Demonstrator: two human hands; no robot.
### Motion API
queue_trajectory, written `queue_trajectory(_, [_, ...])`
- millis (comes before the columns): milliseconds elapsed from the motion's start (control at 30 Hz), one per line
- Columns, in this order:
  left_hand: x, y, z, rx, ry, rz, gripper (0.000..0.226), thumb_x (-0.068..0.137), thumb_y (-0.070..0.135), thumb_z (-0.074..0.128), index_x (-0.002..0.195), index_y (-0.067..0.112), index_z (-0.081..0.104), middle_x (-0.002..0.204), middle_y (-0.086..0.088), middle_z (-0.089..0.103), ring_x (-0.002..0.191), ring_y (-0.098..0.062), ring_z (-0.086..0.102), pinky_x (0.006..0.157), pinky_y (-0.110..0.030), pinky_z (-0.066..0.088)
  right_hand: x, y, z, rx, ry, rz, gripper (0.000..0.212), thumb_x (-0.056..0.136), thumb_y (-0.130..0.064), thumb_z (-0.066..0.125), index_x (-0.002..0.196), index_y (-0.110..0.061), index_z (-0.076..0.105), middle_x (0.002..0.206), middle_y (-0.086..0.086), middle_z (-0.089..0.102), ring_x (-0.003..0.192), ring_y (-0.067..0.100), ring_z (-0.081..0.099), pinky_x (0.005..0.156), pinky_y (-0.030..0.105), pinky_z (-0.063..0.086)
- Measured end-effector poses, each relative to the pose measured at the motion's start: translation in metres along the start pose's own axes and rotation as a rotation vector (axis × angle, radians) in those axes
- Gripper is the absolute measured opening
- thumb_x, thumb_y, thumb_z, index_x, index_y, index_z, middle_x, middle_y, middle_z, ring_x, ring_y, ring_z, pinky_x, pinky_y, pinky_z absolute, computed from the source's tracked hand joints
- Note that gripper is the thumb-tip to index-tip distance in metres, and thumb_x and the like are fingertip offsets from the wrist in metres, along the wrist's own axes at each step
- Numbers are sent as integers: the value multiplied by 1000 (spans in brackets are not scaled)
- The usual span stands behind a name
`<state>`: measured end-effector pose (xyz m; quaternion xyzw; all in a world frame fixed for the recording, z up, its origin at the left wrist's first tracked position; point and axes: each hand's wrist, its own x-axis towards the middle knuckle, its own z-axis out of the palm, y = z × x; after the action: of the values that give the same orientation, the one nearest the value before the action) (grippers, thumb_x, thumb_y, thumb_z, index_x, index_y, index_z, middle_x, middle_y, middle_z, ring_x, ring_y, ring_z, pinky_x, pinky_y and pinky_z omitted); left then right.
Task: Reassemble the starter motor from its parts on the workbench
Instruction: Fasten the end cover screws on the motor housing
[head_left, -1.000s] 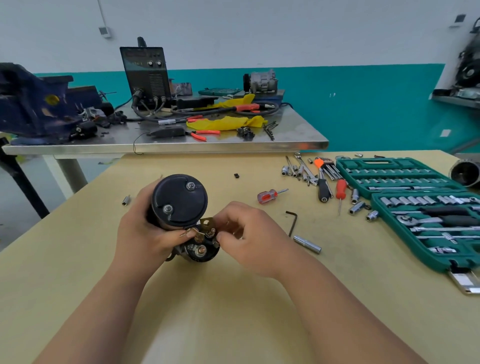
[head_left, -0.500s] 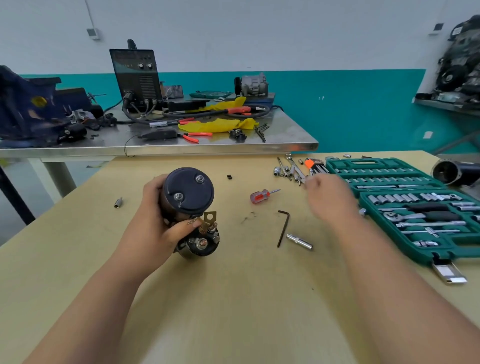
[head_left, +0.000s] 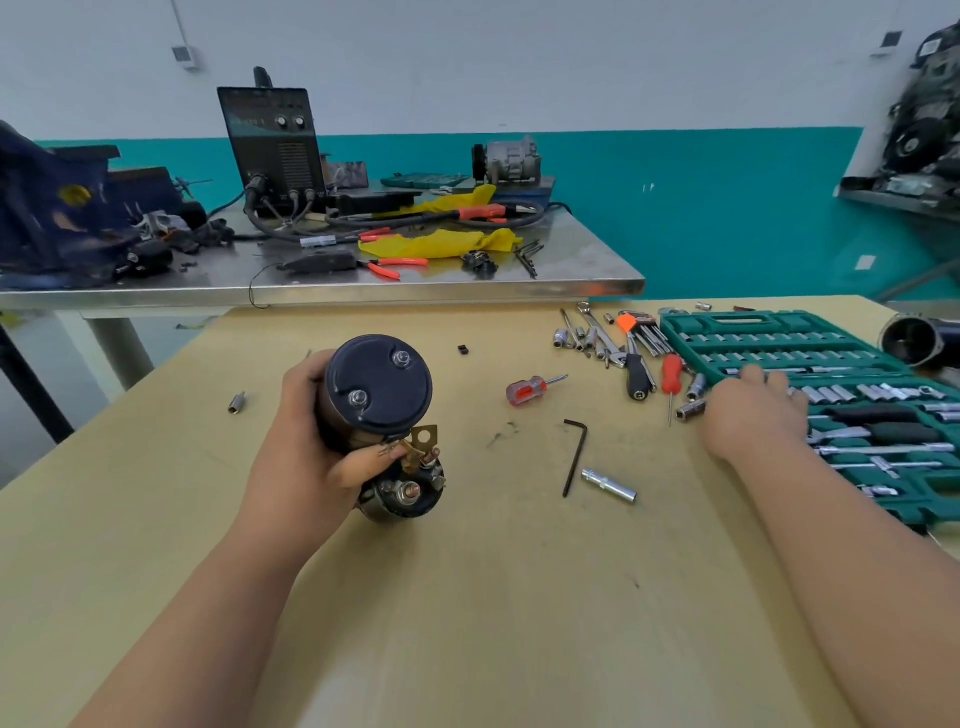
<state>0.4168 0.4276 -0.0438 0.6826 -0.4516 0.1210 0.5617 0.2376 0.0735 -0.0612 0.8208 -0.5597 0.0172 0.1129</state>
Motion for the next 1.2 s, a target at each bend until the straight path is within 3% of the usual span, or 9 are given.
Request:
queue_trajectory(233, [0, 1, 1, -13, -22, 20, 85, 61, 19, 76, 108, 76, 33, 108, 51, 47, 99, 24, 51, 77, 5, 36, -16, -1, -3, 14, -5, -22, 27, 89, -15, 45, 109, -14, 63, 131, 14, 47, 125, 34, 39, 110, 54, 27])
queue_trajectory(367, [0, 6, -1, -22, -44, 18, 83, 57, 29, 78, 108, 77, 35, 108, 52, 46, 101, 26, 48, 78, 6, 35, -45, -19, -29, 152, 33, -193, 29, 95, -22, 49, 118, -12, 62, 114, 8, 59, 102, 25, 56, 92, 44, 49])
queue_trajectory(467, [-2, 11, 4, -75, -47, -7, 75, 51, 45, 72, 108, 77, 37, 110, 50, 50, 103, 23, 51, 79, 4, 37, -90, -49, -60, 594, 139, -559, 25, 99, -25, 45, 114, -24, 65, 106, -8, 64, 89, 8, 59, 81, 29, 51])
queue_trajectory(567, [-2, 17, 16, -91, -70, 31, 75, 55, 44, 73, 112, 76, 36, 115, 49, 49, 107, 21, 51, 82, 2, 37, -151, -78, -84, 1213, -135, -810, 24, 96, -25, 47, 112, -31, 64, 92, -20, 67, 83, -3, 62, 73, 17, 47])
queue_trajectory(633, [-2, 20, 22, -102, -82, 70, 74, 61, 41, 74, 117, 71, 36, 119, 44, 48, 111, 15, 52, 87, -1, 39, -175, -85, -89, 1391, -225, -850, 22, 89, -34, 49, 106, -37, 62, 92, -21, 67, 85, -1, 62, 72, 16, 48])
queue_trajectory(767, [-4, 18, 23, -138, -87, 77, 73, 64, 40, 74, 119, 68, 35, 121, 39, 49, 115, 8, 53, 91, -7, 40, -180, -85, -88, 1422, -123, -789, 21, 93, -22, 59, 78, -37, 62, 76, -31, 56, 68, -4, 54, 62, 10, 39])
queue_trajectory(867, [-6, 18, 22, -133, -86, 94, 76, 64, 39, 73, 120, 71, 33, 122, 44, 47, 113, 15, 51, 90, -3, 38, -176, -85, -93, 1398, -177, -765, 29, 91, -17, 62, 68, -35, 60, 72, -26, 56, 67, 1, 54, 69, 24, 46])
queue_trajectory(1067, [-8, 19, 20, -144, -87, 92, 77, 65, 39, 73, 119, 75, 31, 120, 47, 46, 112, 19, 49, 88, 0, 37, -176, -78, -96, 1382, -260, -760, 24, 92, -21, 59, 70, -30, 63, 69, -8, 61, 75, 26, 61, 77, 47, 52])
queue_trajectory(1200, [-7, 20, 21, -134, -85, 95, 76, 66, 39, 73, 119, 74, 31, 121, 48, 45, 112, 19, 49, 88, -1, 39, -173, -77, -92, 1372, -275, -741, 24, 92, -22, 60, 68, -25, 63, 62, -6, 58, 63, 12, 56, 66, 41, 51])
